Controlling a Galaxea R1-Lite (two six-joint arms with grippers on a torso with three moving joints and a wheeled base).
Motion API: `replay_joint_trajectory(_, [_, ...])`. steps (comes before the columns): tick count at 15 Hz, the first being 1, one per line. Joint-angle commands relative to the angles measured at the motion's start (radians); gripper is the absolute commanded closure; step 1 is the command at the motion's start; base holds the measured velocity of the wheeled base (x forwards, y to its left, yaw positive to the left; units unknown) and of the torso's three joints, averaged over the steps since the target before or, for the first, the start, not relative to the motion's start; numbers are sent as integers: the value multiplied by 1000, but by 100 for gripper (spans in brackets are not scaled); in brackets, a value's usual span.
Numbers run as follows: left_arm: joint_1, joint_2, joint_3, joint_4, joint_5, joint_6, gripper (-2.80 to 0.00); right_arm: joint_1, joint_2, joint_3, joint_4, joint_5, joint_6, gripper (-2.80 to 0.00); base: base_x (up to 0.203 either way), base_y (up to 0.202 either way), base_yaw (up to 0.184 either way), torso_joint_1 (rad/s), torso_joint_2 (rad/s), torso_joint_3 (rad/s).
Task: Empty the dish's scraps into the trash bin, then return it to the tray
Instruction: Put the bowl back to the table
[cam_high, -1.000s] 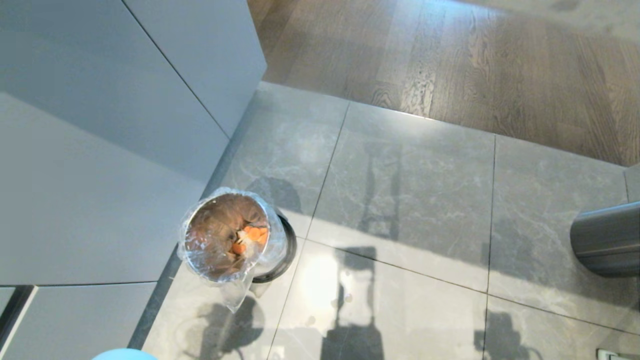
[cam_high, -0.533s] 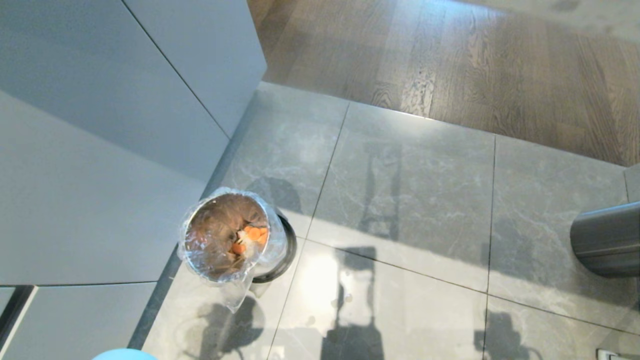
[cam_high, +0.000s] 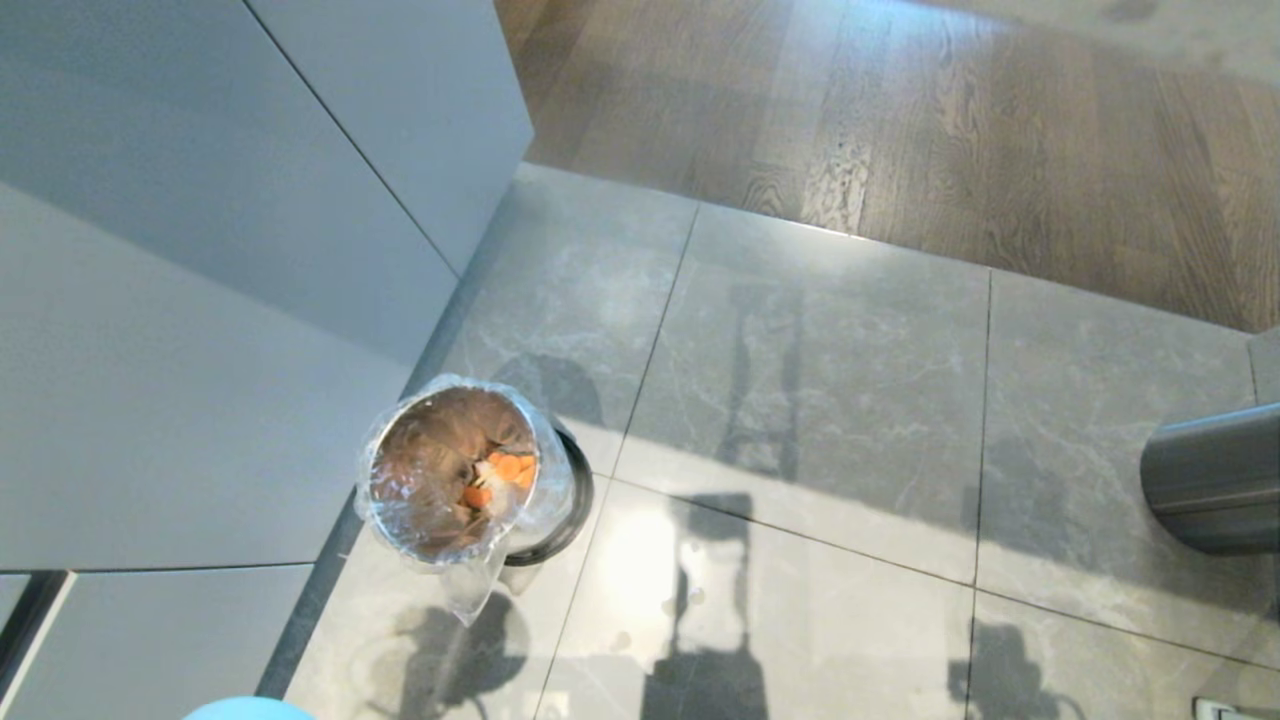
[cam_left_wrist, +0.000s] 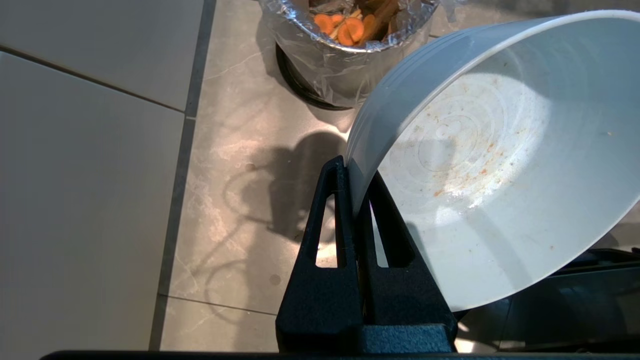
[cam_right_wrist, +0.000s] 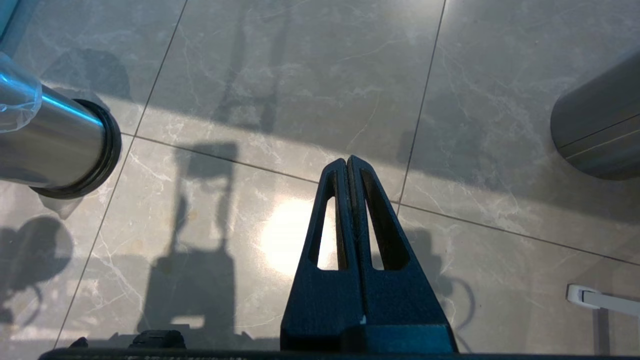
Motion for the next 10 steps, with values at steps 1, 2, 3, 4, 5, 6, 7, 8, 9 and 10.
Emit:
replay_joint_trajectory(1, [-1, 4, 0, 0, 0, 0, 0, 0, 0, 0, -1, 0, 0, 0, 0, 0, 0, 0, 0, 0])
replay_joint_trajectory(2, [-1, 4, 0, 0, 0, 0, 0, 0, 0, 1, -1, 0, 0, 0, 0, 0, 0, 0, 0, 0])
replay_joint_trajectory(3, [-1, 4, 0, 0, 0, 0, 0, 0, 0, 0, -1, 0, 0, 0, 0, 0, 0, 0, 0, 0])
replay_joint_trajectory(4, [-1, 4, 0, 0, 0, 0, 0, 0, 0, 0, -1, 1, 0, 0, 0, 0, 0, 0, 0, 0])
replay_joint_trajectory(5, [-1, 4, 0, 0, 0, 0, 0, 0, 0, 0, -1, 0, 0, 0, 0, 0, 0, 0, 0, 0])
replay_joint_trajectory(6, [-1, 4, 0, 0, 0, 0, 0, 0, 0, 0, -1, 1, 0, 0, 0, 0, 0, 0, 0, 0])
replay_joint_trajectory(7, [-1, 4, 0, 0, 0, 0, 0, 0, 0, 0, -1, 0, 0, 0, 0, 0, 0, 0, 0, 0])
replay_joint_trajectory(8, [-1, 4, 0, 0, 0, 0, 0, 0, 0, 0, -1, 0, 0, 0, 0, 0, 0, 0, 0, 0])
replay_joint_trajectory(9, [-1, 4, 0, 0, 0, 0, 0, 0, 0, 0, -1, 0, 0, 0, 0, 0, 0, 0, 0, 0])
replay_joint_trajectory(10, [-1, 4, 0, 0, 0, 0, 0, 0, 0, 0, -1, 0, 0, 0, 0, 0, 0, 0, 0, 0])
